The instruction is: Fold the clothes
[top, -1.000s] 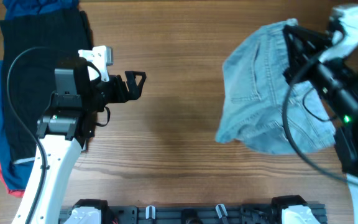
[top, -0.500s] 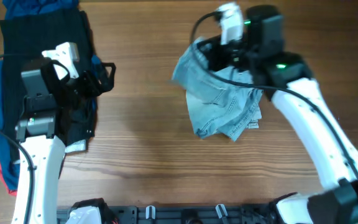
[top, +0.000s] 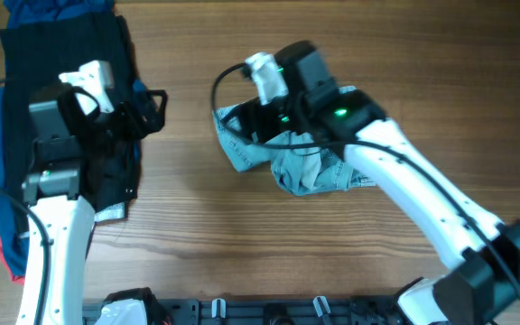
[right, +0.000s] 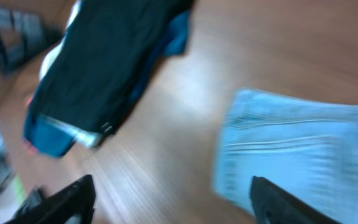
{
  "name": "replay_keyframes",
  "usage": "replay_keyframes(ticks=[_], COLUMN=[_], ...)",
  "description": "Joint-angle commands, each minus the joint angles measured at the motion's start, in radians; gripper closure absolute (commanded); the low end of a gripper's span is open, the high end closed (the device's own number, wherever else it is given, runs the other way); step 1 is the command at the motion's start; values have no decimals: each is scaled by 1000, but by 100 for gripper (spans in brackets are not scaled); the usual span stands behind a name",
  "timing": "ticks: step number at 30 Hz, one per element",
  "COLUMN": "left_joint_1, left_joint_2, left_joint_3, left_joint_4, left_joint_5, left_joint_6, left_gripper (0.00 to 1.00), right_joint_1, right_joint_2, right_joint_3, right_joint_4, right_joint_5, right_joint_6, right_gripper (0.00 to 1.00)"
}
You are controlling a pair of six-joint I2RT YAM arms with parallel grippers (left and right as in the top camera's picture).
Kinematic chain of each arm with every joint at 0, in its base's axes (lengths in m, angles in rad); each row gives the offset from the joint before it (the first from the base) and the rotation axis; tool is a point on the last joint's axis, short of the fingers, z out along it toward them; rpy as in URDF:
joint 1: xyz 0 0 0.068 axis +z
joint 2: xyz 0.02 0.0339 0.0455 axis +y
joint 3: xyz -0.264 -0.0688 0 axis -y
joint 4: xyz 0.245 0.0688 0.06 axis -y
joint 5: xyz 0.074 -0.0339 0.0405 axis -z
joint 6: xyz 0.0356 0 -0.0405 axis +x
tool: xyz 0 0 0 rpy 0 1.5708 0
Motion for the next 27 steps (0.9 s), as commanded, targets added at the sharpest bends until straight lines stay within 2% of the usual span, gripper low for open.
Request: replay_keyframes(ticks=[1,7,13,20,27], left_joint_1=[-109,-215,-221,-258,-340], left_joint_2=[86,324,541,656,718], left_joint_3=[20,20,20,20,20], left_joint_4=[4,137,280,403,498], left_joint_5=[31,29,-4,-231,-322], left_joint_6=[25,24,11,-6,-5], left_gripper=[0,0,0,5,9], right_joint_1=[-132,-294,-354,-354,-354], right_joint_2=[-104,-82,-54,13,59], right_joint_3=[23,23,23,23,22], right_joint_4=[-35,-35,-16,2,24], right_joint_5=[154,208,237,241,247], right_joint_6=[-15,-68,-107,-117,-117], right_gripper=[15,14,13,14,15])
